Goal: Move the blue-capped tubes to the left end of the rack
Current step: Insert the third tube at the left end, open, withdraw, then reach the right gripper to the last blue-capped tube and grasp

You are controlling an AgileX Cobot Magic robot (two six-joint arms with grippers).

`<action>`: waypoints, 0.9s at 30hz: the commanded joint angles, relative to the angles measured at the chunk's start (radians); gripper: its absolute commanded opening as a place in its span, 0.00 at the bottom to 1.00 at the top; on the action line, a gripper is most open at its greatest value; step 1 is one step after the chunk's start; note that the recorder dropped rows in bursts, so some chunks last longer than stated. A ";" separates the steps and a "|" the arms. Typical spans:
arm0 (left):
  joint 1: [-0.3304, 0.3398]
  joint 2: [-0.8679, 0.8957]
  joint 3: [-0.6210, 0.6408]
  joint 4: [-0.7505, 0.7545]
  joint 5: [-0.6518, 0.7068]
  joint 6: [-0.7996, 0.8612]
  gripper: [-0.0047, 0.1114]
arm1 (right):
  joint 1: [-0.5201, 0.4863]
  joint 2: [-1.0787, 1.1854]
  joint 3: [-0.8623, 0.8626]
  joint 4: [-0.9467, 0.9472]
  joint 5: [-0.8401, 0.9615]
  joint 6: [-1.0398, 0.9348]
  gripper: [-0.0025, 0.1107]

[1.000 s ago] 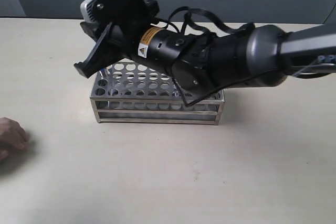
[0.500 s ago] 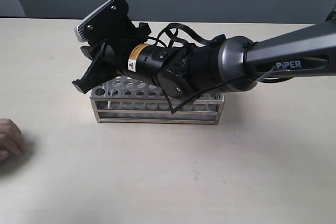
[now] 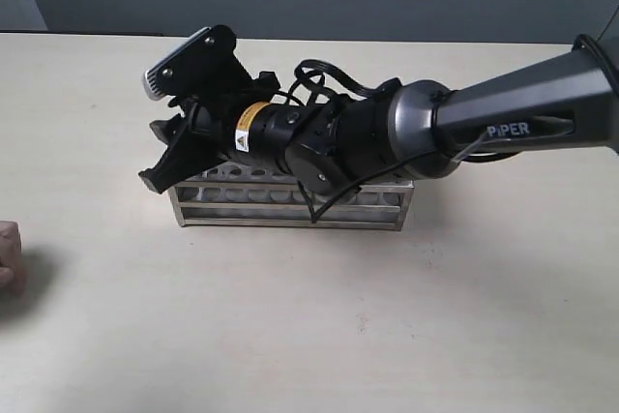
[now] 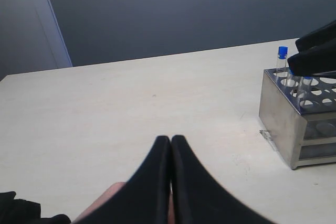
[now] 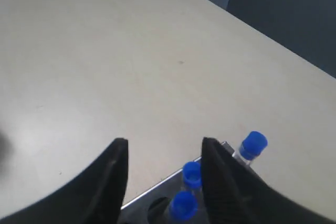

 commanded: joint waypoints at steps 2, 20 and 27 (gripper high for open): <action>-0.004 0.003 -0.005 -0.005 -0.006 -0.001 0.05 | 0.000 -0.085 -0.005 0.000 0.092 -0.037 0.46; -0.004 0.003 -0.005 -0.005 -0.006 -0.001 0.05 | -0.268 -0.387 0.314 0.080 -0.013 -0.053 0.46; -0.004 0.003 -0.005 -0.005 -0.006 -0.001 0.05 | -0.268 -0.297 0.381 0.080 -0.122 -0.007 0.46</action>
